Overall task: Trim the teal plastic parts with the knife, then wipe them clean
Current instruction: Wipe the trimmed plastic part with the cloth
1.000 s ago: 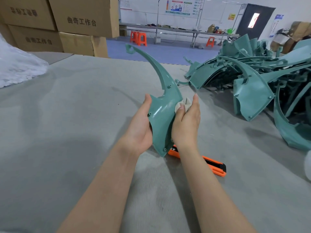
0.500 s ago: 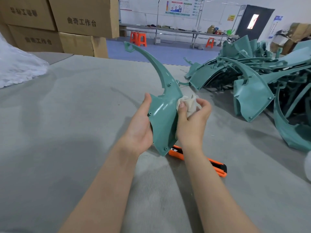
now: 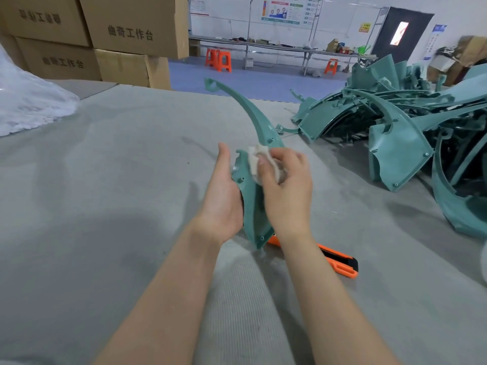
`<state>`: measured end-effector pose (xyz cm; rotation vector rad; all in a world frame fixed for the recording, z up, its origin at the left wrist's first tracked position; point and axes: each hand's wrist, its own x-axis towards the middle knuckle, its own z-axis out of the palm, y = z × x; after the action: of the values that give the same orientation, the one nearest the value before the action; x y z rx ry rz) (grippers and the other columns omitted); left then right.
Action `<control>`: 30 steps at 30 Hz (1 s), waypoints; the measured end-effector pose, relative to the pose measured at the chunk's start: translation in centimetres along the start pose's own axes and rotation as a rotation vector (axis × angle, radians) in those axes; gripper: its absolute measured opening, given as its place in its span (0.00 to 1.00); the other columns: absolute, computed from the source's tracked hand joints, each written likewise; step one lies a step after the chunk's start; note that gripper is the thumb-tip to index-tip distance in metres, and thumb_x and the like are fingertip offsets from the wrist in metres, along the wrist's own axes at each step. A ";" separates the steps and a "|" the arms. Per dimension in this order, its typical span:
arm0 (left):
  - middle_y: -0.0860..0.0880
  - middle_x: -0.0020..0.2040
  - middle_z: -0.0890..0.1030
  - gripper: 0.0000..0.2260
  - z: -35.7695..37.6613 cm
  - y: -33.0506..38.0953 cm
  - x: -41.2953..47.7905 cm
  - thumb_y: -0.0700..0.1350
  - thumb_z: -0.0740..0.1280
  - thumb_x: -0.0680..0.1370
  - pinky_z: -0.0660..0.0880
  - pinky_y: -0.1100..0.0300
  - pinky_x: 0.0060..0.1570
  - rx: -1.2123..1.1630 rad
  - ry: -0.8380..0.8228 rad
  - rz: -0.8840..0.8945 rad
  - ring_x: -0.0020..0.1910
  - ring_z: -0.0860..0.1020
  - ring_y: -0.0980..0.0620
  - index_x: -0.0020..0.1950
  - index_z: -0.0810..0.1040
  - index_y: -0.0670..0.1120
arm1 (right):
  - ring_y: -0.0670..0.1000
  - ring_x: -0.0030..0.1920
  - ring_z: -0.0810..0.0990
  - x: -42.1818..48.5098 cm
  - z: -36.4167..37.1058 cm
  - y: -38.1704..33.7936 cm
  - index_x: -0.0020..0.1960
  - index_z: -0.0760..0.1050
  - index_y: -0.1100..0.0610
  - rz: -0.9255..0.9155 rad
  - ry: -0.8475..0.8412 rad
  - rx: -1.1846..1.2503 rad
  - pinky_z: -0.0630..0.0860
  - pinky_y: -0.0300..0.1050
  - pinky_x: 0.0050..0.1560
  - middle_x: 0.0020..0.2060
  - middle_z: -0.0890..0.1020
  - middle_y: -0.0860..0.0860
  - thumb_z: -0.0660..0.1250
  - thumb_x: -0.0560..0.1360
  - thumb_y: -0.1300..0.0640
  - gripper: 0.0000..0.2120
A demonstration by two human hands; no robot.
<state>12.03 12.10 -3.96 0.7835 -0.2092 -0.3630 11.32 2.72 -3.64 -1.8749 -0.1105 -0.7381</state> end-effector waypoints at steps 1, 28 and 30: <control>0.43 0.56 0.83 0.38 0.0 0.1 -0.1 0.70 0.44 0.77 0.79 0.56 0.53 0.033 -0.016 -0.019 0.56 0.81 0.47 0.56 0.84 0.45 | 0.54 0.54 0.74 0.3 -0.5 0.5 0.51 0.77 0.53 0.057 0.041 0.001 0.68 0.41 0.53 0.49 0.74 0.50 0.67 0.78 0.56 0.03; 0.57 0.38 0.76 0.16 0.7 -0.6 -0.1 0.33 0.64 0.77 0.72 0.74 0.34 1.020 0.393 0.383 0.36 0.77 0.63 0.41 0.72 0.55 | 0.42 0.48 0.75 -0.7 -0.3 -1.3 0.50 0.72 0.49 -0.127 -0.119 0.133 0.70 0.33 0.50 0.48 0.78 0.49 0.73 0.72 0.56 0.12; 0.55 0.38 0.78 0.14 0.4 -0.8 0.2 0.33 0.62 0.77 0.73 0.65 0.39 1.137 0.375 0.373 0.39 0.77 0.55 0.40 0.75 0.52 | 0.43 0.45 0.76 -0.3 -0.4 -0.9 0.47 0.69 0.48 -0.045 -0.070 0.130 0.71 0.34 0.46 0.44 0.77 0.47 0.74 0.72 0.56 0.13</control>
<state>11.87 11.26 -4.29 1.8728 -0.1944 0.3178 10.54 2.80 -2.96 -1.7787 -0.2404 -0.6802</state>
